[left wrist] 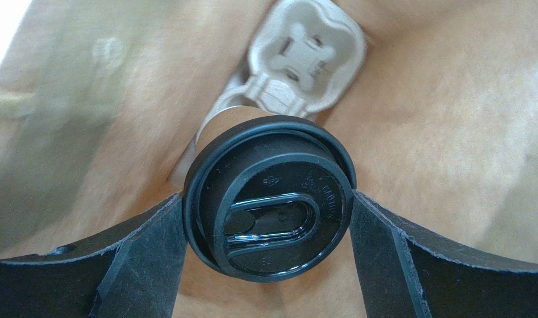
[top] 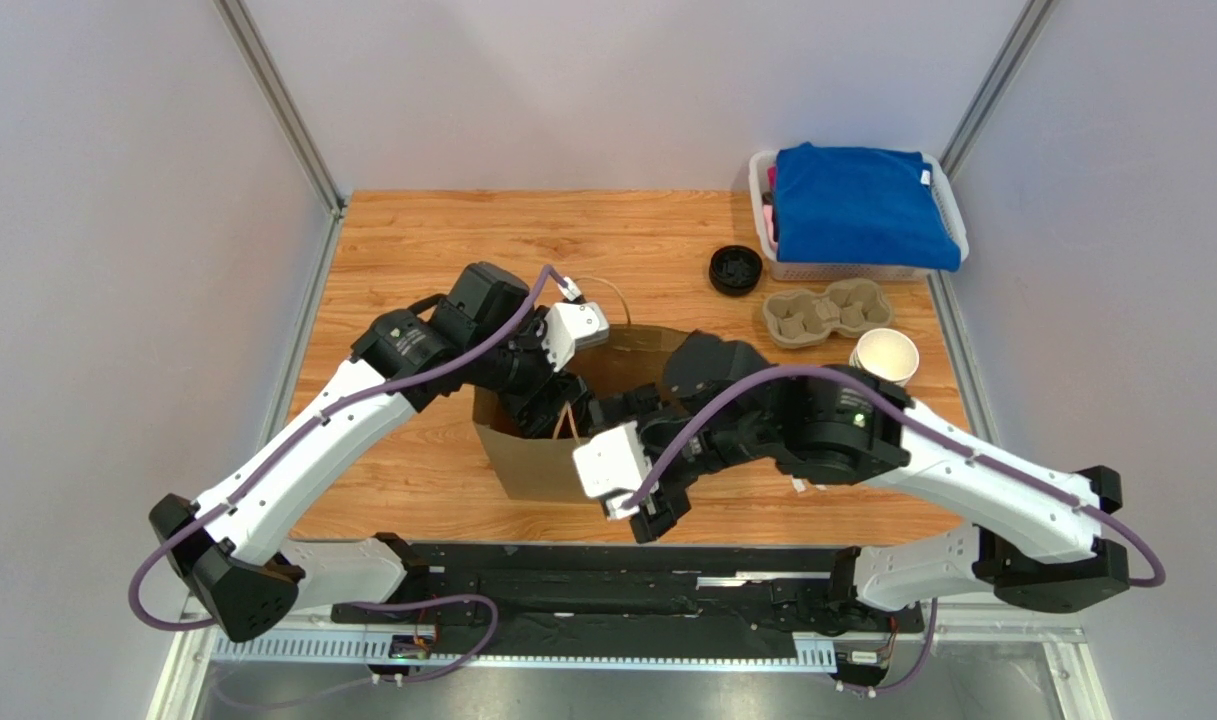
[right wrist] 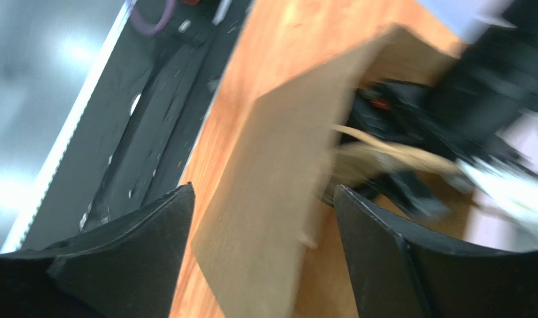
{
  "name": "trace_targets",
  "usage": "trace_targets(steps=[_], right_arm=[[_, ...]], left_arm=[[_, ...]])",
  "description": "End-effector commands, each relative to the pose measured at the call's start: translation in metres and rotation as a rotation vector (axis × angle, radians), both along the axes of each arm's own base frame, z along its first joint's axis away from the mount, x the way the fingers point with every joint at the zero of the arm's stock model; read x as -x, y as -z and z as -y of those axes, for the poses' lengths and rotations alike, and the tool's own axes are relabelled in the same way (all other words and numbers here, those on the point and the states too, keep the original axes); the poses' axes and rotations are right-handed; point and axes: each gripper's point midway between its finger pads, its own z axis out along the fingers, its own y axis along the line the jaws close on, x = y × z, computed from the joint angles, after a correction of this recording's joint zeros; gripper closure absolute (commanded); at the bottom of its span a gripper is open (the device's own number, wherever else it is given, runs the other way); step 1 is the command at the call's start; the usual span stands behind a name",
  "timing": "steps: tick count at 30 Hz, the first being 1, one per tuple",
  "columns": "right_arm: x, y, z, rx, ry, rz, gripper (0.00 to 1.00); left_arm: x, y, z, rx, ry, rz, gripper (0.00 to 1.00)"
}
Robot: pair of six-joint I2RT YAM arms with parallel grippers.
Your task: Pack the takeout coffee
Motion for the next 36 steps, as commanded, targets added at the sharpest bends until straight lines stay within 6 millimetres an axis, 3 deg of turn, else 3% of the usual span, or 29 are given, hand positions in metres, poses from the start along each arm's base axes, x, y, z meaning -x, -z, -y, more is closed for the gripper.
trace_targets(steps=[1, 6, 10, 14, 19, 28, 31, 32, 34, 35, 36], right_arm=[[-0.019, -0.080, 0.017, -0.245, 0.259, -0.106, 0.14], [-0.050, -0.121, 0.046, -0.446, 0.465, -0.196, 0.11], [-0.099, -0.127, 0.067, -0.533, 0.659, -0.229, 0.12], [-0.132, -0.108, 0.065, -0.491, 0.712, -0.295, 0.15], [-0.136, -0.072, 0.041, -0.361, 0.612, -0.353, 0.20], [-0.164, -0.020, 0.011, -0.228, 0.557, -0.353, 0.22], [-0.169, -0.012, 0.003, -0.212, 0.534, -0.361, 0.33], [-0.170, -0.014, 0.001, -0.215, 0.529, -0.358, 0.46], [-0.171, -0.016, -0.001, -0.216, 0.519, -0.356, 0.63], [-0.171, -0.020, -0.001, -0.227, 0.515, -0.348, 0.82], [-0.171, -0.024, -0.001, -0.235, 0.512, -0.342, 0.90]], left_arm=[[-0.004, -0.019, 0.001, 0.042, 0.058, 0.124, 0.86], [-0.003, -0.019, 0.003, 0.037, 0.101, 0.146, 0.86], [-0.001, -0.019, 0.004, 0.033, 0.143, 0.168, 0.86], [0.002, -0.017, 0.003, 0.021, 0.177, 0.178, 0.87], [0.003, -0.014, 0.003, 0.003, 0.207, 0.195, 0.87], [0.007, -0.004, 0.000, -0.038, 0.271, 0.231, 0.88], [0.009, -0.002, 0.000, -0.055, 0.290, 0.246, 0.89], [0.009, -0.001, 0.000, -0.057, 0.293, 0.251, 0.89], [0.008, 0.001, -0.001, -0.066, 0.295, 0.259, 0.89], [0.008, 0.001, 0.000, -0.068, 0.298, 0.266, 0.89], [0.007, 0.002, -0.001, -0.073, 0.296, 0.274, 0.89]])
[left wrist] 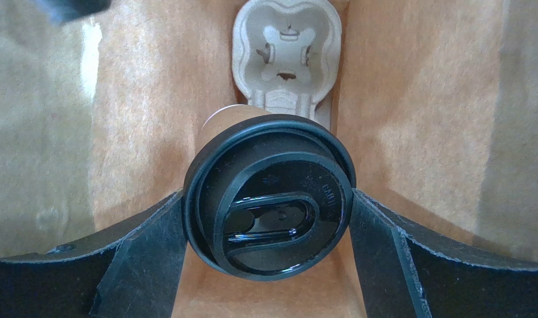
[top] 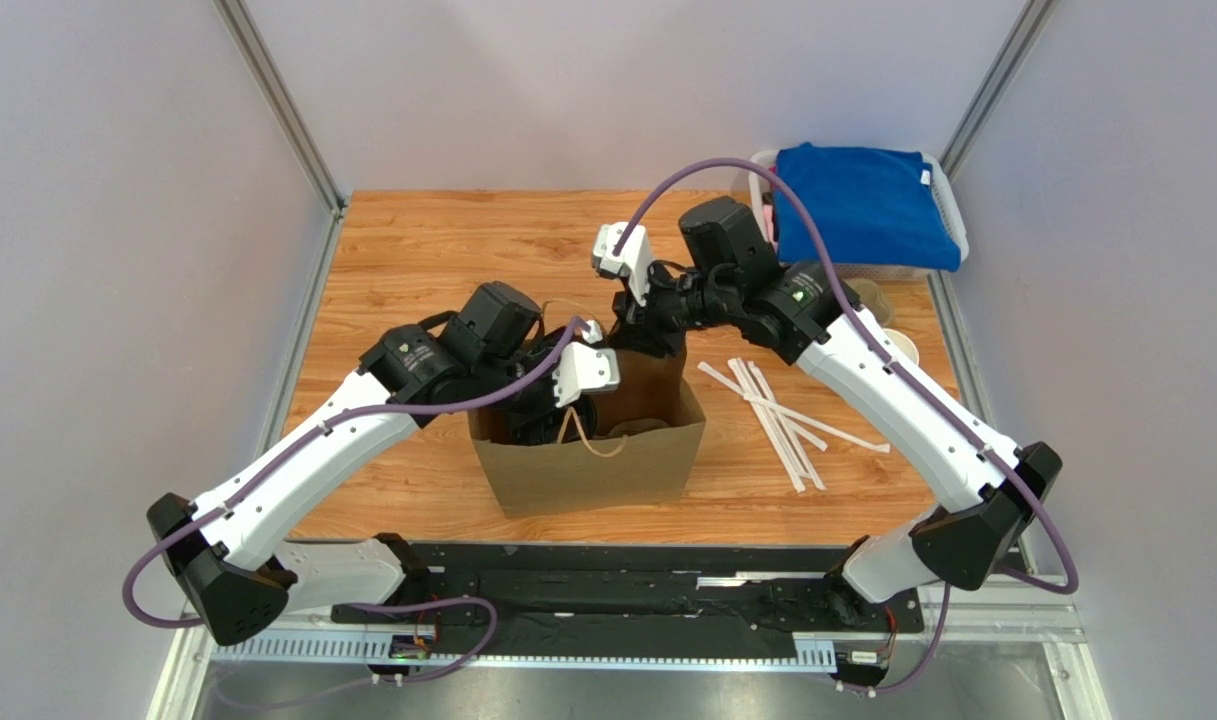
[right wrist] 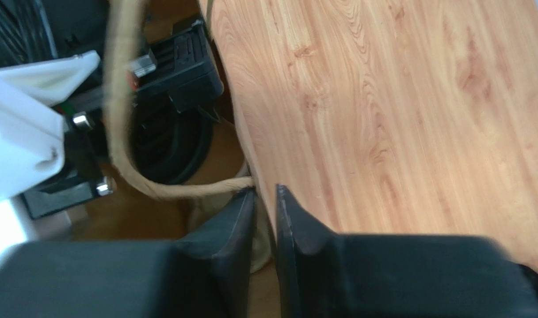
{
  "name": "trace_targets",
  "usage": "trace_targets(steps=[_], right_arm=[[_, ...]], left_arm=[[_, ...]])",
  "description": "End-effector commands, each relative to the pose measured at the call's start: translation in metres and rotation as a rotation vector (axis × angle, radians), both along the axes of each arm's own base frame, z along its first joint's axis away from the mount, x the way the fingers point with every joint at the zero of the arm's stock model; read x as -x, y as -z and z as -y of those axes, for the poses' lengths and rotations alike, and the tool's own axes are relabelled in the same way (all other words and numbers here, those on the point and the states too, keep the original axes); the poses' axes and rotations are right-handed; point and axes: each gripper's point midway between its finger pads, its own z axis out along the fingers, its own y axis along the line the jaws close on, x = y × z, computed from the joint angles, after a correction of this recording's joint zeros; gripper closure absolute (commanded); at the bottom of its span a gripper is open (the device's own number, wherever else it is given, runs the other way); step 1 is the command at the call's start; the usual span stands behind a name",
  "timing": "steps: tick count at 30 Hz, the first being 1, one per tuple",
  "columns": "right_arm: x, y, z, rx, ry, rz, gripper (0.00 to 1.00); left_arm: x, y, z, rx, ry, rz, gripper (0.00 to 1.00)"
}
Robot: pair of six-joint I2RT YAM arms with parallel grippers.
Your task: Pack the takeout coffee
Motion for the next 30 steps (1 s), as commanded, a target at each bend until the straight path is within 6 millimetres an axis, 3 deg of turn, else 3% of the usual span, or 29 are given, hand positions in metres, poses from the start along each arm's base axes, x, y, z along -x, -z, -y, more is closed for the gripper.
trace_targets(steps=[1, 5, 8, 13, 21, 30], right_arm=[[0.002, -0.037, -0.006, -0.085, -0.044, 0.086, 0.99], [0.007, -0.064, -0.001, -0.160, -0.026, 0.145, 1.00], [0.017, -0.069, 0.004, -0.196, -0.032, 0.157, 1.00], [0.035, -0.058, 0.007, -0.186, -0.081, 0.175, 1.00], [0.053, -0.050, 0.005, -0.191, -0.115, 0.277, 1.00], [0.055, -0.047, 0.000, -0.175, -0.051, 0.367, 1.00]], left_arm=[[-0.001, -0.008, -0.002, 0.009, 0.032, 0.081, 0.89], [-0.006, -0.002, -0.006, -0.025, 0.039, 0.112, 0.90], [-0.009, 0.002, -0.012, -0.051, 0.048, 0.149, 0.90], [-0.010, 0.009, -0.019, -0.084, 0.076, 0.207, 0.90], [-0.019, 0.013, -0.012, -0.097, 0.121, 0.374, 0.90], [-0.027, 0.032, -0.009, -0.125, 0.136, 0.472, 0.91]])
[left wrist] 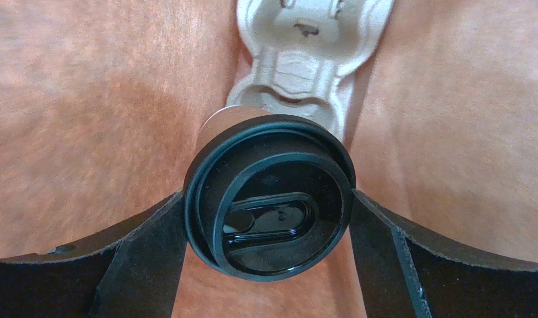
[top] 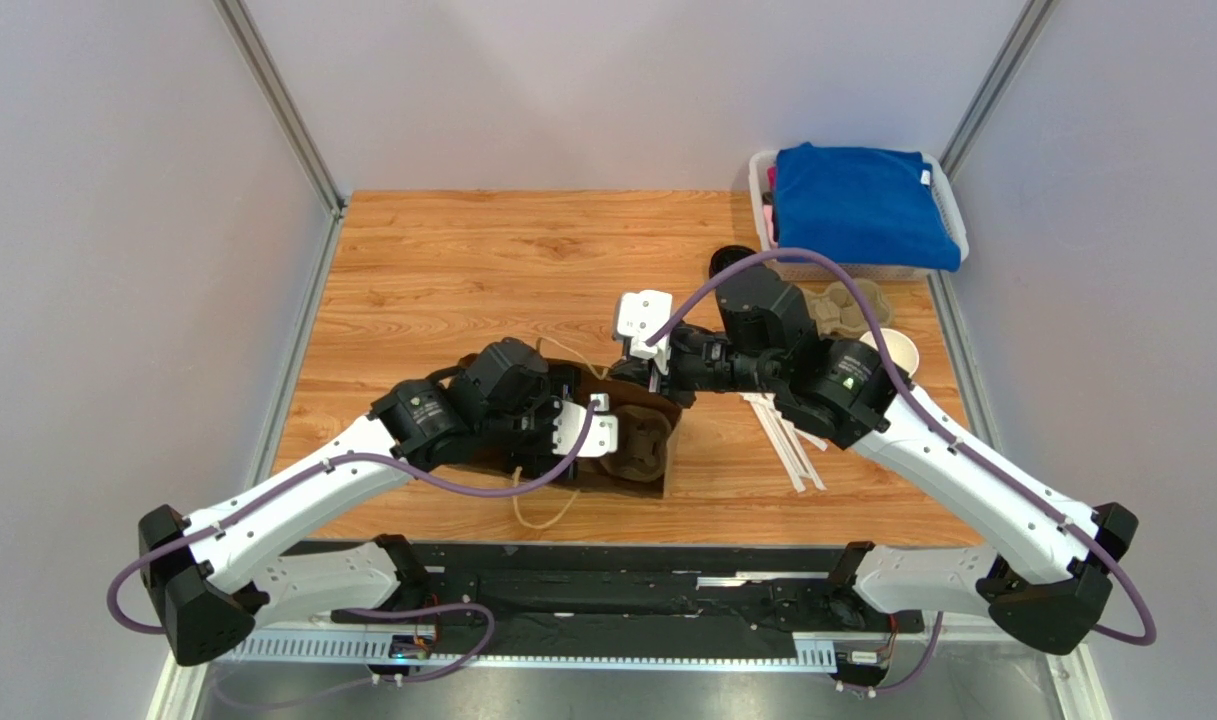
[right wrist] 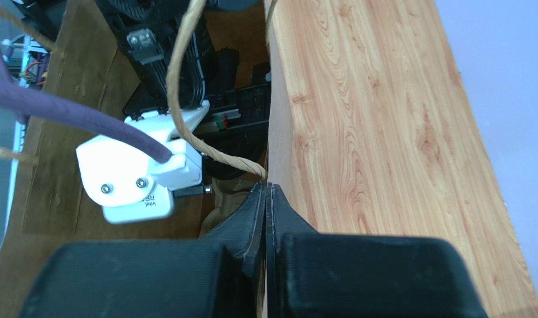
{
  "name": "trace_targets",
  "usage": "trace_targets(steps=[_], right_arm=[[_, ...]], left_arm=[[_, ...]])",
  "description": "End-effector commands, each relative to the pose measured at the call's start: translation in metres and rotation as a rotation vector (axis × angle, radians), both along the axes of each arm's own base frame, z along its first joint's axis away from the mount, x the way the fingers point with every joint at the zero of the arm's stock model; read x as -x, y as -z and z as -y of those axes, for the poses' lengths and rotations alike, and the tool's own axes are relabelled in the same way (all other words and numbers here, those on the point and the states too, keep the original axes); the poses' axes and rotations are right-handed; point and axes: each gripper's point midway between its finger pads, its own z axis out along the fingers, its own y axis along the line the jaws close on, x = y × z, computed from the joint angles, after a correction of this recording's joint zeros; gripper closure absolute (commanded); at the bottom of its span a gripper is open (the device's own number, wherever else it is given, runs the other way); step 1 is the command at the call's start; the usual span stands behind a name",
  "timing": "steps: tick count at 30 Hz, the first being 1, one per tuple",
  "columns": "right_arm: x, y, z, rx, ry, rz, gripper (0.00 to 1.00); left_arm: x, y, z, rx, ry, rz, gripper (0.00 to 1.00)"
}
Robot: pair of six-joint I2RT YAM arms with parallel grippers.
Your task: Pack the takeout coffee
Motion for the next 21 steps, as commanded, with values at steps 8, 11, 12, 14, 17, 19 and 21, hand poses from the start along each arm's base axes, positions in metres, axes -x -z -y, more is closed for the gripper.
trace_targets(steps=[8, 11, 12, 14, 17, 19, 21], right_arm=[[0.000, -0.036, 0.001, -0.122, 0.050, 0.220, 1.00], [0.006, -0.033, 0.000, -0.120, 0.032, 0.217, 1.00], [0.006, -0.032, 0.000, -0.117, 0.035, 0.219, 1.00], [0.006, -0.033, -0.001, -0.122, 0.040, 0.229, 1.00], [0.003, -0.035, 0.001, -0.130, 0.060, 0.255, 1.00], [0.003, -0.036, 0.004, -0.133, 0.070, 0.264, 1.00], [0.005, -0.035, 0.005, -0.133, 0.065, 0.266, 1.00]], left_arm=[[-0.009, 0.006, 0.006, 0.038, 0.043, 0.158, 0.92], [-0.011, 0.005, 0.009, 0.067, 0.041, 0.184, 0.92], [-0.012, 0.005, 0.009, 0.071, 0.048, 0.195, 0.92], [-0.011, 0.005, 0.011, 0.095, 0.065, 0.218, 0.92], [-0.009, 0.012, 0.011, 0.083, 0.084, 0.221, 0.92], [-0.009, 0.016, 0.011, 0.078, 0.082, 0.219, 0.92], [-0.010, 0.020, 0.011, 0.071, 0.083, 0.218, 0.92]])
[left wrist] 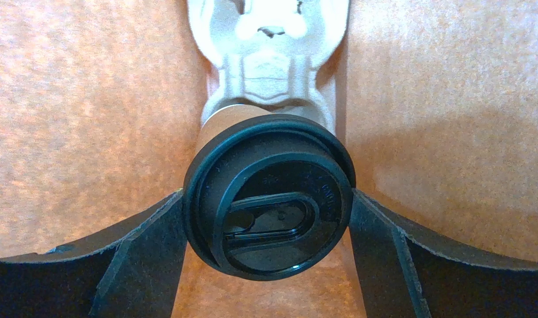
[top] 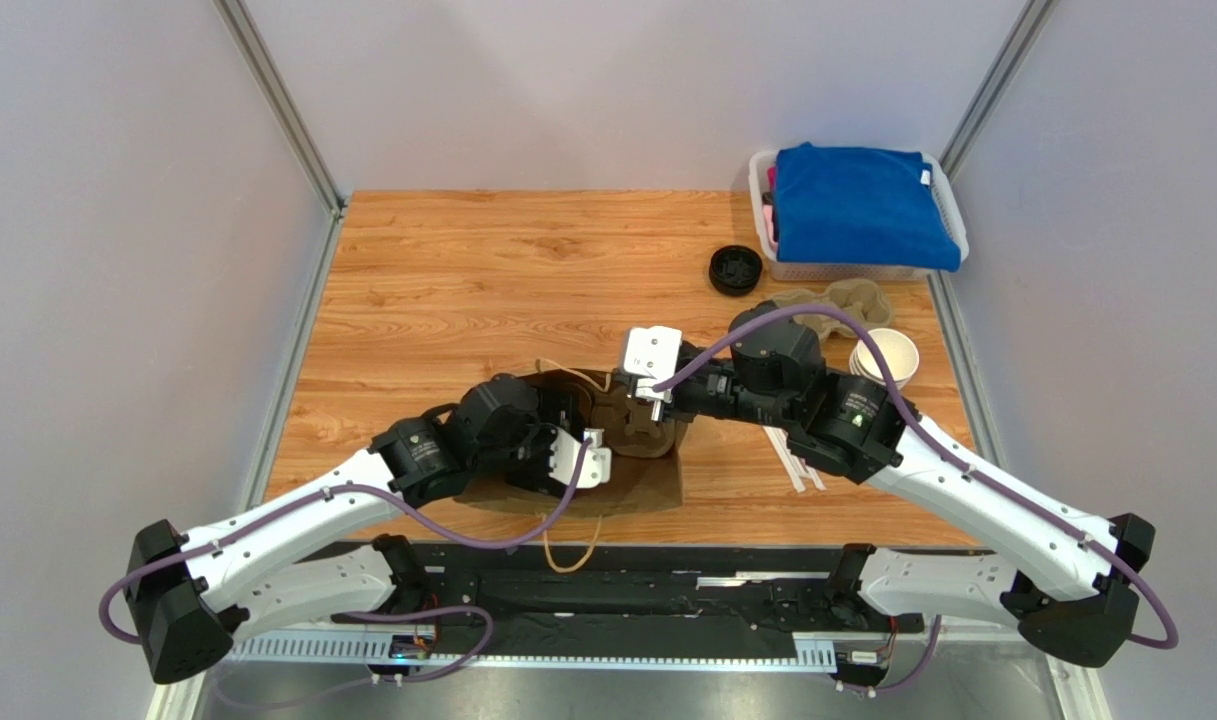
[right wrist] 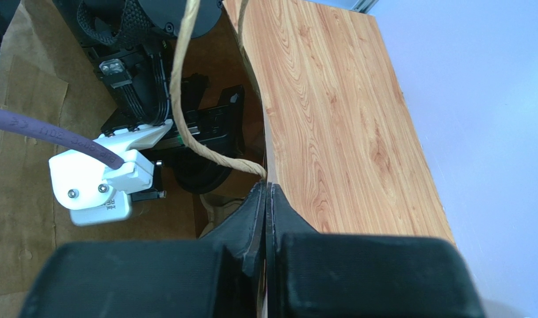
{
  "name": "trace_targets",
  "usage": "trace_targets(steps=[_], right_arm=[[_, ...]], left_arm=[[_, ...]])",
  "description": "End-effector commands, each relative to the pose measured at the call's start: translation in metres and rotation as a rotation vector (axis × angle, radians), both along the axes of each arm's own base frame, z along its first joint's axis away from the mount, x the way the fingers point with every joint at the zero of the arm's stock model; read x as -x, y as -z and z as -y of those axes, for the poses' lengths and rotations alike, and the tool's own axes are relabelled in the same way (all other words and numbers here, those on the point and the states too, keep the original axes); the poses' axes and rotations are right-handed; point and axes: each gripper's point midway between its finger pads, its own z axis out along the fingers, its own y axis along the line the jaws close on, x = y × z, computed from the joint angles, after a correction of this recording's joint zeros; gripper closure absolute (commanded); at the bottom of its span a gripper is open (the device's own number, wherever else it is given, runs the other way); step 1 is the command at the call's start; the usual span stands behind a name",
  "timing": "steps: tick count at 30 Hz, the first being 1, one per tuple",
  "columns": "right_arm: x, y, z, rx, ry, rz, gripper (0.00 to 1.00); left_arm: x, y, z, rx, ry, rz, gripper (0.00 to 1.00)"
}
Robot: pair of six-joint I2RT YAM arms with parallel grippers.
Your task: Pack the takeout coffee
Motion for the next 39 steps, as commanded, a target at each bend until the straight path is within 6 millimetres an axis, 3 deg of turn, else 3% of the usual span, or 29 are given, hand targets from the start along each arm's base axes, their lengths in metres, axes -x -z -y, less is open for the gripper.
trace_targets(steps=[1, 8, 12, 18, 26, 28, 29, 30, 32, 39], right_arm=[[-0.001, -0.029, 0.005, -0.083, 0.013, 0.094, 1.00], [0.004, -0.018, 0.005, -0.042, -0.004, 0.037, 1.00], [0.004, -0.007, 0.004, -0.003, -0.005, 0.002, 0.78], [0.000, 0.003, -0.001, 0.046, -0.003, -0.021, 0.55], [-0.011, 0.011, -0.010, 0.106, 0.002, -0.004, 0.44], [-0.017, 0.011, -0.014, 0.114, 0.012, -0.001, 0.57], [-0.019, 0.012, -0.015, 0.126, 0.012, 0.008, 0.66], [-0.020, 0.010, -0.015, 0.129, 0.016, 0.014, 0.86], [-0.024, 0.009, -0.014, 0.130, 0.030, 0.028, 1.00], [-0.023, 0.002, -0.013, 0.091, 0.018, 0.110, 1.00]], left_arm=[[-0.006, -0.007, 0.011, 0.041, 0.027, 0.053, 0.92], [-0.005, 0.010, 0.011, 0.022, 0.009, 0.008, 0.93], [-0.003, 0.010, 0.012, 0.028, 0.011, -0.003, 0.93], [-0.002, 0.009, 0.013, 0.024, 0.027, 0.000, 0.94], [0.001, 0.009, 0.014, 0.032, 0.039, -0.008, 0.94], [0.001, 0.010, 0.013, 0.030, 0.036, -0.008, 0.94], [0.000, 0.009, 0.013, 0.031, 0.035, -0.004, 0.94], [-0.001, 0.009, 0.013, 0.034, 0.031, 0.002, 0.95], [-0.005, 0.007, 0.012, 0.039, 0.009, 0.015, 0.95], [-0.011, 0.014, 0.016, 0.056, -0.039, 0.001, 0.96]])
